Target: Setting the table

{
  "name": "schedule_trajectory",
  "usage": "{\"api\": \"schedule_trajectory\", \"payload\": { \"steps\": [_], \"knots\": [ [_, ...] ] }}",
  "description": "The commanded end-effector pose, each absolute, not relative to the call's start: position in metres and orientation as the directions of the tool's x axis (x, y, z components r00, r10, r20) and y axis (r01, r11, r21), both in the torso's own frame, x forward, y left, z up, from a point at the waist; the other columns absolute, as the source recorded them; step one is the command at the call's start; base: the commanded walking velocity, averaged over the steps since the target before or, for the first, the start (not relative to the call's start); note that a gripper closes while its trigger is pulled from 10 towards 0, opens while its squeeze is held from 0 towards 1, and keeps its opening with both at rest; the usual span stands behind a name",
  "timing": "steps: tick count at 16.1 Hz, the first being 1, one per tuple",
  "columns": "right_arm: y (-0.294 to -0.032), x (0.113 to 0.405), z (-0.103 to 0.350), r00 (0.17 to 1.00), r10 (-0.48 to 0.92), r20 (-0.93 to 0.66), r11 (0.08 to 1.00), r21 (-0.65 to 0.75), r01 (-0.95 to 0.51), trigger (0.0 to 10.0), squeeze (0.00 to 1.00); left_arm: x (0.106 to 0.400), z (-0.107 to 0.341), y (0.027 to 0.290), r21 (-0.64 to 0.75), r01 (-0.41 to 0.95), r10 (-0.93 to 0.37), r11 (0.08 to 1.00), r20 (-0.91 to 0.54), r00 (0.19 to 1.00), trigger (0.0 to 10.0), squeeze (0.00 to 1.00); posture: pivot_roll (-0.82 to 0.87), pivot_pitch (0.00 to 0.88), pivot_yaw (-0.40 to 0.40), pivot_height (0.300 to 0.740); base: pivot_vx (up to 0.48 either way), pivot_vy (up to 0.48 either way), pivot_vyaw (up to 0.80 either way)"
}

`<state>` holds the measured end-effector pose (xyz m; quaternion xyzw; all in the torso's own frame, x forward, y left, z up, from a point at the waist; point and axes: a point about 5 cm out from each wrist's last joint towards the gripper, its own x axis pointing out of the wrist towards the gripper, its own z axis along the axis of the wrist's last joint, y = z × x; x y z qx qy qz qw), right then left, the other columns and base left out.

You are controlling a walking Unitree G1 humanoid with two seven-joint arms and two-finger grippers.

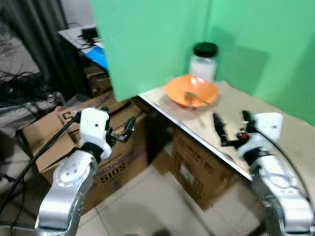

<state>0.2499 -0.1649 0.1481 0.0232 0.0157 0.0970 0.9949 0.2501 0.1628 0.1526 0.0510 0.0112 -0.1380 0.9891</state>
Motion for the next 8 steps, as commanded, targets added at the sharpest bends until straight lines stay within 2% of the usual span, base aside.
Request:
{"api": "schedule_trajectory", "payload": {
  "steps": [1,8],
  "knots": [
    [-0.1693,0.2485,0.1515,0.982,0.185,-0.022,0.982,0.043,-0.184,10.0,1.0,0.25,0.1541,0.1615,0.104,0.274,-0.272,0.956,-0.028,0.962,10.0,0.0,0.11,0.0,0.028,0.74,0.33,0.0,0.0],
    [-0.1685,0.2487,0.1542,0.982,0.186,-0.007,0.98,0.074,-0.185,10.0,1.0,0.2505,0.1541,0.1613,0.107,0.281,-0.28,0.954,-0.025,0.96,10.0,0.0,0.11,0.0,0.034,0.74,0.331,0.0,0.0]
  ]
}}
